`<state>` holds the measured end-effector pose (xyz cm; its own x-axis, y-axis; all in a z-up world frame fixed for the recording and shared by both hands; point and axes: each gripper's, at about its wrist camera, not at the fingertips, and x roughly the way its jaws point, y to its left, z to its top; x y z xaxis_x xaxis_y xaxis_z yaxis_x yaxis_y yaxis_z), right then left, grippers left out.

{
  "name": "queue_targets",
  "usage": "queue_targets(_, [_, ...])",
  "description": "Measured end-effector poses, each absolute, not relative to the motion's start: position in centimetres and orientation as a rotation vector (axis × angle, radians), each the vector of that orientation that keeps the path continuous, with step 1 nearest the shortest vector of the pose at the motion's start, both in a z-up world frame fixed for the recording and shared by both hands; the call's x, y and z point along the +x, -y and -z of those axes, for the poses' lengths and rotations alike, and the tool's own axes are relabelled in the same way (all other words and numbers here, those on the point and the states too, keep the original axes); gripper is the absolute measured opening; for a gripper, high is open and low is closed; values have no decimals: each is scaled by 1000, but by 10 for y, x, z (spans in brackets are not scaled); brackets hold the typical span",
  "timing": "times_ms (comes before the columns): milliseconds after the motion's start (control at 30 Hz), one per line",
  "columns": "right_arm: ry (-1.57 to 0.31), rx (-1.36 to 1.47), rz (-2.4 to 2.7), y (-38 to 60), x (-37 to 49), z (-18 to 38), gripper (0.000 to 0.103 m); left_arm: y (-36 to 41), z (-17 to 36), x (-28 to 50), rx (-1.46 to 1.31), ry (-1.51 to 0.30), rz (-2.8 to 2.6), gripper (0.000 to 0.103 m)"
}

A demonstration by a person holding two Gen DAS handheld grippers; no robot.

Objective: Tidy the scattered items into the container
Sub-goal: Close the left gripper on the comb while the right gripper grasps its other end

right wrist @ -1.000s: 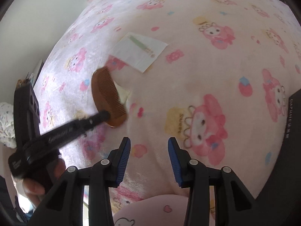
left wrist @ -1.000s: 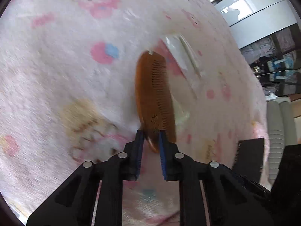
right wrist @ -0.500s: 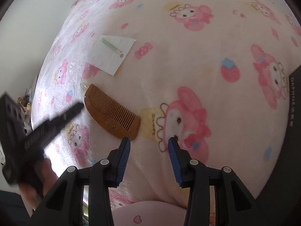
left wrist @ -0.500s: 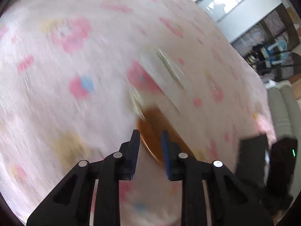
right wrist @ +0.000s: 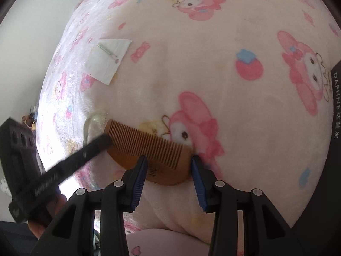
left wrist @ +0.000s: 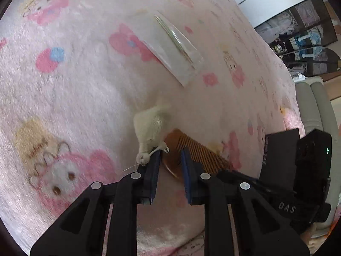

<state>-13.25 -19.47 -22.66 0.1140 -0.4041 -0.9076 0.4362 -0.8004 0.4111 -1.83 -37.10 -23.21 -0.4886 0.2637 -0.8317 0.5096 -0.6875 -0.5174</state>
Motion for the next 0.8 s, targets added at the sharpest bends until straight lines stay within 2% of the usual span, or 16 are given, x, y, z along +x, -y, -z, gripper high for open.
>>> queue_targets(167, [-37,1779,1775,188,-128,227,38,391,231,-18,1370,-1136,2289,18])
queue_targets(333, [-51,1734,1784,195,-129,227,38,373,233,-33,1478,-1147,2309,19])
queue_targets(500, [-69,1681,1831,184,-124,211,39,357,217,-12,1520,-1141,2312,21])
queue_targets(633, [-69,1679,1880,173,-126,208,39,370,202,-4,1402,-1004,2258,21])
queue_targets(800, [-29,1722,1858,181,-133,226,39,367,213,-17,1427,-1080,2327,21])
